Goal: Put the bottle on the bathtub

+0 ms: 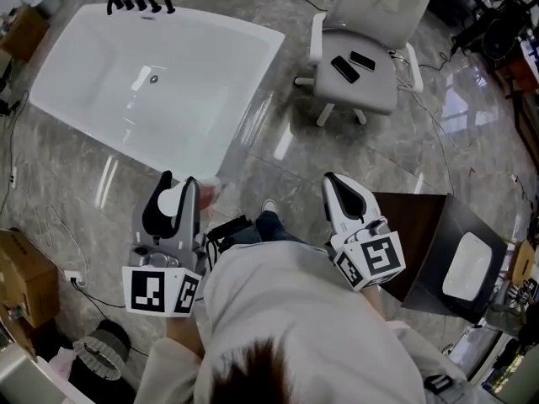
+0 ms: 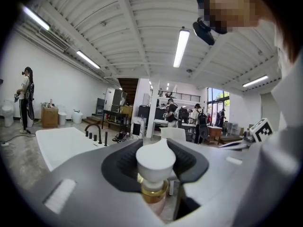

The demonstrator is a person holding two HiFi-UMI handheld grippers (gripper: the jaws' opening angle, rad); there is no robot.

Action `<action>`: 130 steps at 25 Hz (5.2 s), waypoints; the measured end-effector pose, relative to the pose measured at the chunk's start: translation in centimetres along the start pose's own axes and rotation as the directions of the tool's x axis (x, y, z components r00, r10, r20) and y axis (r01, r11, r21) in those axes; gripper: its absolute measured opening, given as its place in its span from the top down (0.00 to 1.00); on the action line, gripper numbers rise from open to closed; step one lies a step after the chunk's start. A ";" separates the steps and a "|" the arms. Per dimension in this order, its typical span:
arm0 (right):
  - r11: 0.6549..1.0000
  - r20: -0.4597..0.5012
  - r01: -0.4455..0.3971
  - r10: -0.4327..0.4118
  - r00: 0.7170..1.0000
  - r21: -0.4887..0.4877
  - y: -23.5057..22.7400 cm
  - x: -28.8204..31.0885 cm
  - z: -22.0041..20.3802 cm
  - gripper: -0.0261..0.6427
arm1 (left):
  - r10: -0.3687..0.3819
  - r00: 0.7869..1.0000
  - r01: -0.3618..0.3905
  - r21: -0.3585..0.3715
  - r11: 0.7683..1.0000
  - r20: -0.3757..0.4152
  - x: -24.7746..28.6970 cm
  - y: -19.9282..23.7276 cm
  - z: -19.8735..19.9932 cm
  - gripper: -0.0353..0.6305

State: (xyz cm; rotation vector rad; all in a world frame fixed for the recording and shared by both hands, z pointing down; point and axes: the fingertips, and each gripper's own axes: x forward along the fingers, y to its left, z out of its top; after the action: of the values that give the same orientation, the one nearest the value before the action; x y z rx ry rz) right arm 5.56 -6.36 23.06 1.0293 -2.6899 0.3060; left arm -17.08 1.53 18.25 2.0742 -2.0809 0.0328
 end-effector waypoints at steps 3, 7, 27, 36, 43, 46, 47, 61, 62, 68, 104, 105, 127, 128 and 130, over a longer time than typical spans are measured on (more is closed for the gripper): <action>1.000 0.004 -0.009 0.009 1.000 0.006 -1.0 -0.1 -0.1 0.96 | 0.007 1.000 -0.007 0.000 1.000 0.010 0.5 -0.7 0.6 0.65; 1.000 -0.001 -0.005 0.005 1.000 0.030 -1.9 -0.3 -0.5 0.96 | -0.005 1.000 0.006 -0.018 1.000 0.015 1.1 -1.4 1.0 0.65; 0.979 0.037 0.182 -0.186 0.982 0.092 -2.9 -0.7 0.9 0.96 | -0.201 0.979 0.201 0.009 0.980 -0.040 6.2 -1.4 1.2 0.65; 0.961 0.036 0.256 -0.261 0.965 0.108 -4.0 -1.7 0.7 0.96 | -0.273 0.961 0.273 0.007 0.962 -0.038 8.2 -2.6 1.5 0.65; 0.952 0.022 0.280 -0.285 0.958 0.120 -3.6 -1.8 0.3 0.96 | -0.301 0.951 0.302 0.006 0.953 -0.066 8.8 -2.4 0.8 0.65; 0.947 0.006 0.296 -0.299 0.954 0.124 -3.7 -2.1 0.0 0.96 | -0.308 0.948 0.310 0.005 0.951 -0.079 9.2 -2.3 0.6 0.65; 0.946 -0.002 0.300 -0.302 0.953 0.124 -3.8 -2.1 -0.1 0.96 | -0.310 0.947 0.312 0.004 0.950 -0.084 9.4 -2.3 0.6 0.65; 0.936 -0.047 0.322 -0.318 0.947 0.140 -2.9 -1.4 -1.7 0.96 | -0.332 0.938 0.331 -0.025 0.943 -0.098 12.3 -1.1 -1.6 0.65; 0.935 -0.044 0.326 -0.323 0.945 0.140 -3.0 -1.5 -1.6 0.96 | -0.335 0.937 0.333 -0.028 0.942 -0.097 12.5 -1.2 -1.7 0.65; 0.921 -0.066 0.359 -0.353 0.933 0.153 -3.8 -2.0 -2.5 0.96 | -0.366 0.924 0.366 -0.020 0.930 -0.108 14.5 -2.3 -3.0 0.65; 0.924 -0.131 0.305 -0.281 0.951 0.232 -7.5 3.9 -12.6 0.96 | -0.370 0.867 0.381 -0.035 0.924 -0.333 24.5 -5.1 -28.3 0.65; 0.923 -0.134 0.300 -0.275 0.952 0.241 -7.5 4.0 -13.0 0.96 | -0.368 0.866 0.379 -0.036 0.925 -0.339 24.7 -5.2 -29.1 0.65; 0.924 -0.259 0.273 -0.204 0.944 0.267 -9.6 5.5 -24.5 0.96 | -0.270 0.830 0.278 -0.058 0.959 -0.489 26.6 -4.3 -47.6 0.65; 0.923 -0.267 0.276 -0.204 0.942 0.269 -9.7 5.6 -25.3 0.96 | -0.266 0.826 0.274 -0.058 0.960 -0.497 26.7 -4.2 -48.6 0.65; 0.920 -0.285 0.280 -0.200 0.937 0.274 -9.8 5.9 -26.7 0.96 | -0.259 0.817 0.266 -0.062 0.962 -0.514 26.7 -3.8 -50.8 0.65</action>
State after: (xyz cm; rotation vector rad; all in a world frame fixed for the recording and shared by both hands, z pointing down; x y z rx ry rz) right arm 11.93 -9.73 51.23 1.2974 -2.3010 0.7747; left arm -6.61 -16.85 71.75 2.0456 -1.4655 0.5086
